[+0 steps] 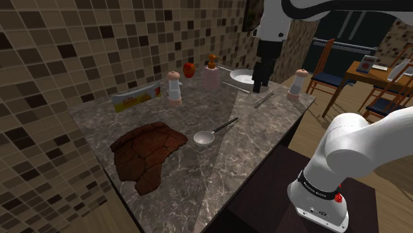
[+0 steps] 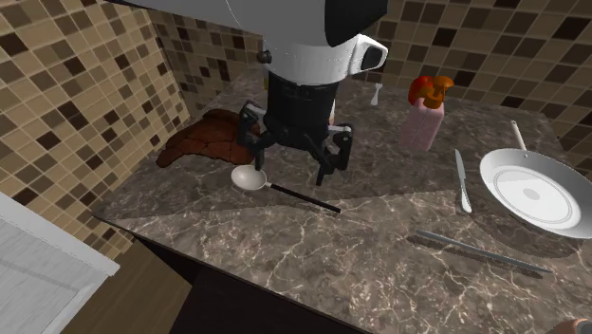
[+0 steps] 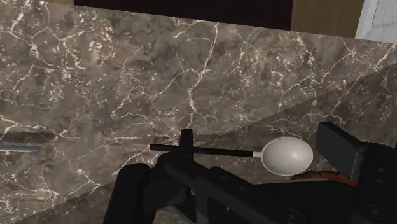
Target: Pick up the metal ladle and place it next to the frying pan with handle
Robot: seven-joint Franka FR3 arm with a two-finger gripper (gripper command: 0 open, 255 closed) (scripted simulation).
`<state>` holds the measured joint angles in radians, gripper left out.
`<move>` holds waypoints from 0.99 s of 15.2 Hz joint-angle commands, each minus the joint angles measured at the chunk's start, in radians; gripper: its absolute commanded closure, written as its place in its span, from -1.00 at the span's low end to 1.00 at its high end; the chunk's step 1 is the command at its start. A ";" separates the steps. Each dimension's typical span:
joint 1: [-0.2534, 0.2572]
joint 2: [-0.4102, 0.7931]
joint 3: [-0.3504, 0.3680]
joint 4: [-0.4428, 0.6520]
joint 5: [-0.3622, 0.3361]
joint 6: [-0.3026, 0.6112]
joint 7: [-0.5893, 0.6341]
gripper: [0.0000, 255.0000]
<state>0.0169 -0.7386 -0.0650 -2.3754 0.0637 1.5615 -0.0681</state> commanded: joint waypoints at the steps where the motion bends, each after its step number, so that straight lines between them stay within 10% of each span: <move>1: 0.000 0.000 0.000 0.000 0.000 0.000 0.000 -1.00; 15: 0.259 0.308 -0.075 -0.180 -0.248 0.569 -0.834 -1.00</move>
<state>0.2608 -0.4449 -0.1358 -2.5450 -0.1656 2.0913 -0.8375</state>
